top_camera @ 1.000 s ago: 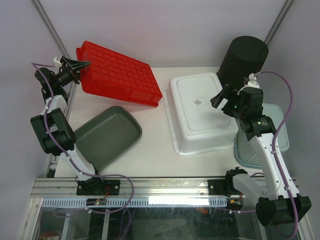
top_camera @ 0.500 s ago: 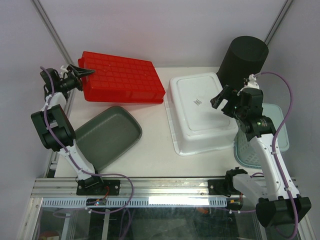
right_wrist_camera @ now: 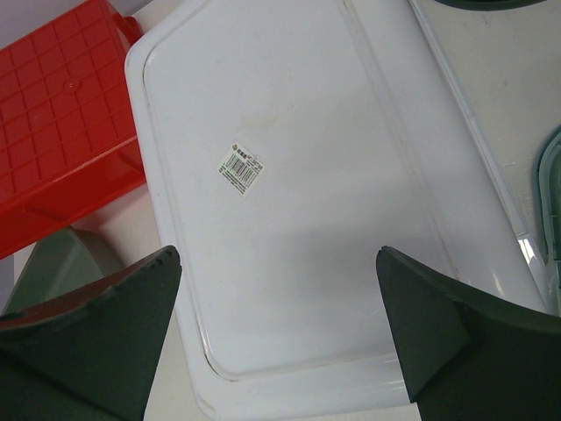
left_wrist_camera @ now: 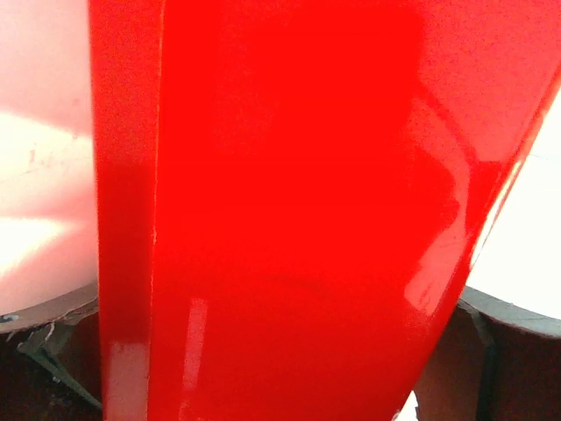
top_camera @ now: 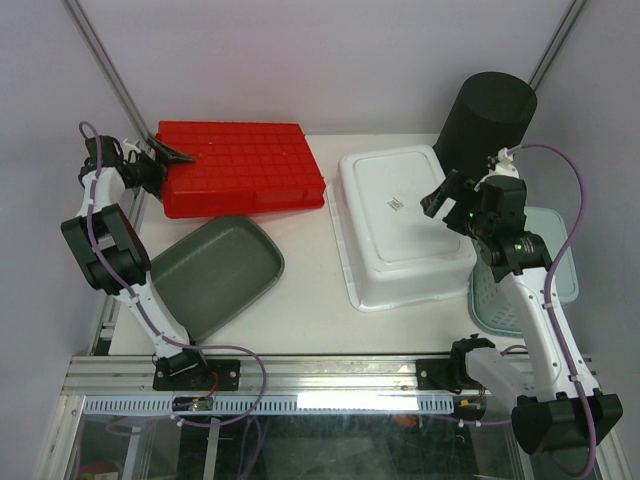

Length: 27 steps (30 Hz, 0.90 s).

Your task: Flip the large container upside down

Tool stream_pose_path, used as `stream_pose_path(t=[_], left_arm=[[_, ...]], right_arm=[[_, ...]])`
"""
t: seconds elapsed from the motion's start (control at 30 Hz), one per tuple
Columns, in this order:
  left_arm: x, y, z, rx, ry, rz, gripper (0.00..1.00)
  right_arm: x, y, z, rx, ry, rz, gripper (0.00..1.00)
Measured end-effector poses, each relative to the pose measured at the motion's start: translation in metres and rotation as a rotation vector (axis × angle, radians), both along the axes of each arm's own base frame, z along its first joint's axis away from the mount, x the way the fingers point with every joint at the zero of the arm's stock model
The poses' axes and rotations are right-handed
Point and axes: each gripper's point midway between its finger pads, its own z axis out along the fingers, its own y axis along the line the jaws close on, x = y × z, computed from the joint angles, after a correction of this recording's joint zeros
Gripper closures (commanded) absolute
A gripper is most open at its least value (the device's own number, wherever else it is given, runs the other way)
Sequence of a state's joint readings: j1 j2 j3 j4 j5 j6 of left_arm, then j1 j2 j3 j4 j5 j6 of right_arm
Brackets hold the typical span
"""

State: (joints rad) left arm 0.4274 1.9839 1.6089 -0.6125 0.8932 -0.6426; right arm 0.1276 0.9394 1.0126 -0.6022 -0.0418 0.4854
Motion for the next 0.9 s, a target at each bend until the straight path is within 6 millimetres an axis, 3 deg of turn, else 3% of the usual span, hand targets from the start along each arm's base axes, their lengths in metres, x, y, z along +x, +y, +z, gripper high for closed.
stream_pose_path(t=[0.47,0.9], left_arm=[[-0.003,0.015,0.014,0.18,-0.01,0.006,0.01],[0.0,0.035,0.099,0.383,-0.166,0.084,0.01]], right_arm=[[0.0,0.001,-0.001,0.008,0.005,0.002,0.02],[0.0,0.003,-0.001,0.016,0.007,0.006,0.02]])
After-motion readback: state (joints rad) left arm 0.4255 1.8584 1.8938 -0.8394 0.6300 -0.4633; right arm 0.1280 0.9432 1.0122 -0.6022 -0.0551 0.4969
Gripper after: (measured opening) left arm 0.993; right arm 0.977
